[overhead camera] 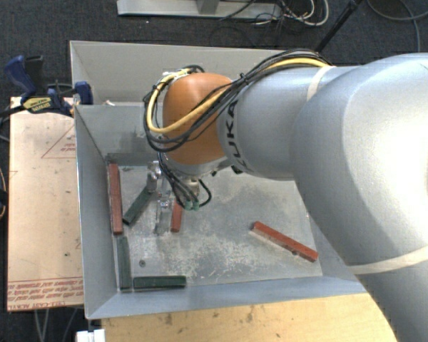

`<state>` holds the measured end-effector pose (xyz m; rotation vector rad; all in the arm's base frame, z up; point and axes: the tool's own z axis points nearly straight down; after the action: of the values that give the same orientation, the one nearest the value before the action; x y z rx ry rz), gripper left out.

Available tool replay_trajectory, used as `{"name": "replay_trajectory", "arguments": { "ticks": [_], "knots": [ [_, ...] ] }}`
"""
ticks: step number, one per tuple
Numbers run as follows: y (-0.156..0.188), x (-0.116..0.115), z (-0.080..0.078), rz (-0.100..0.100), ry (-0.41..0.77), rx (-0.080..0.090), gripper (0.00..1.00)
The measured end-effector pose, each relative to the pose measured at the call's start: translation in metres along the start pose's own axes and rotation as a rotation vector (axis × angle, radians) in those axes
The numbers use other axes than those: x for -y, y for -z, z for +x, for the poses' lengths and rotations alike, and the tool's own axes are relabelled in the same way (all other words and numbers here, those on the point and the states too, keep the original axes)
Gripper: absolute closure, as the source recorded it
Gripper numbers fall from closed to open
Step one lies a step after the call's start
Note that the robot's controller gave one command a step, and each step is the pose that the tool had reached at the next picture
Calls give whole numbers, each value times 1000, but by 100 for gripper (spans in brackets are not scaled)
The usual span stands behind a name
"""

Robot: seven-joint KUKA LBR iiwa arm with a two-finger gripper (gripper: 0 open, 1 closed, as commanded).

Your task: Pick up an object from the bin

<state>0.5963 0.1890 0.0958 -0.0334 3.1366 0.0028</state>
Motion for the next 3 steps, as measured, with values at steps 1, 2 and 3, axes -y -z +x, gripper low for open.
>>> {"name": "replay_trajectory", "arguments": {
  "ticks": [1,2,3],
  "knots": [
    [-19,-13,-58,9,-164,3,100],
    [-19,-13,-58,9,-164,3,100],
    [-19,-1,-30,2,-191,-3,100]
  ]
}}
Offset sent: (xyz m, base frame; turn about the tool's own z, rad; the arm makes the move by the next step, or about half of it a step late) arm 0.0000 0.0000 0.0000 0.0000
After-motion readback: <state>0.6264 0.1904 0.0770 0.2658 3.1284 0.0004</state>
